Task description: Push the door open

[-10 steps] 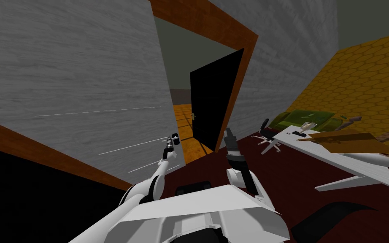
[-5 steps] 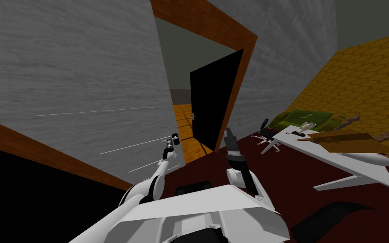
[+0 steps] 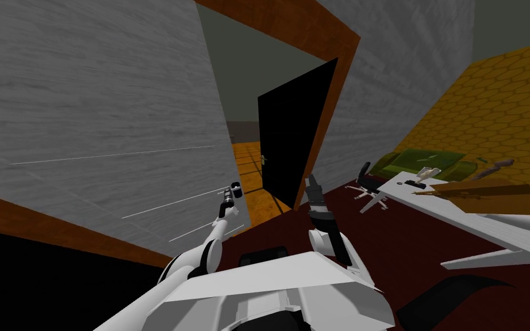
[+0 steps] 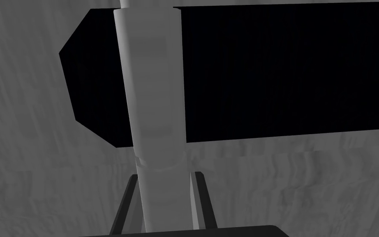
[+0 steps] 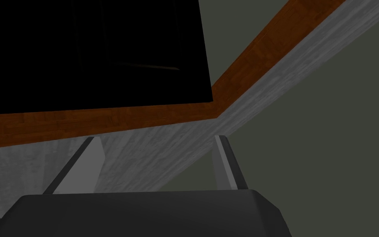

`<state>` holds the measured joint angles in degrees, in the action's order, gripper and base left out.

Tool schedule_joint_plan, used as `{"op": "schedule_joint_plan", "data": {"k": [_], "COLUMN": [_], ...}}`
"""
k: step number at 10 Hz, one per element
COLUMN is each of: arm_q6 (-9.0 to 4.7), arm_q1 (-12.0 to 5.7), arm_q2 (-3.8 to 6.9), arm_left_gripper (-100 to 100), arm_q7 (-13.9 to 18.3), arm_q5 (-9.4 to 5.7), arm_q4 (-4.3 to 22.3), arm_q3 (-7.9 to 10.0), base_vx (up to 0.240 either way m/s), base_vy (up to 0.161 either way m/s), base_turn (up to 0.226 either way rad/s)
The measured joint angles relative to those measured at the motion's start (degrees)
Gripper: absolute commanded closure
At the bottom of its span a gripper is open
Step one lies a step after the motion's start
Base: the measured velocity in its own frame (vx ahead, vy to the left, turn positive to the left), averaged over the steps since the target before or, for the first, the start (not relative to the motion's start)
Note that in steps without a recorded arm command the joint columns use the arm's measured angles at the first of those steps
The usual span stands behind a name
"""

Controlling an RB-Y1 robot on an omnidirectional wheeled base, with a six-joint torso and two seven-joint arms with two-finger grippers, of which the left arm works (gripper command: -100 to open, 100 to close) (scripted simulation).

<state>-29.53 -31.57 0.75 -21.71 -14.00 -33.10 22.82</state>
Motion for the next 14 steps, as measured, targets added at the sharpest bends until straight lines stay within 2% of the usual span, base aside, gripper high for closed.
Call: {"op": "schedule_joint_plan", "data": {"k": [1,2,3,6,7,8,9,10,11,13,14], "arm_q6": [-0.01,-1.28,-1.37,-0.82,-0.31,-0.45,-1.30,-3.29,-2.99,-2.29,0.09], "arm_q1": [-0.19,-1.23,-0.67,-0.46,0.14,-0.05,-0.35,-1.82,-1.00,-0.68,1.77], "arm_q2": [0.46,1.36,1.24,2.01,2.39,2.83,3.42,4.60,4.25,4.33,2.85], "arm_left_gripper": [100,100,100,100,100,100,100,100,100,100,100], "arm_q7": [-0.22,-0.13,-0.39,-1.64,-1.78,-1.99,-1.95,-1.60,-2.01,-2.11,-3.19], "arm_q5": [-0.22,-0.48,-0.55,-1.50,-1.70,-1.99,-2.24,-2.54,-2.69,-2.72,-3.07], "arm_q4": [0.45,2.83,1.54,0.99,-0.06,0.27,1.43,4.99,3.46,2.08,-3.01], "arm_q3": [0.40,0.83,1.12,3.12,3.47,4.11,4.56,5.03,5.51,5.58,6.47], "base_vx": [0.194,0.130,0.168,0.196,0.189,0.210,0.196,0.128,0.040,0.052,0.146], "base_vy": [-0.053,-0.036,-0.017,-0.048,-0.046,-0.054,-0.066,-0.024,-0.001,-0.018,-0.055], "base_turn": [0.039,0.048,0.028,0.054,0.039,0.064,0.072,0.047,0.011,0.005,0.087]}}
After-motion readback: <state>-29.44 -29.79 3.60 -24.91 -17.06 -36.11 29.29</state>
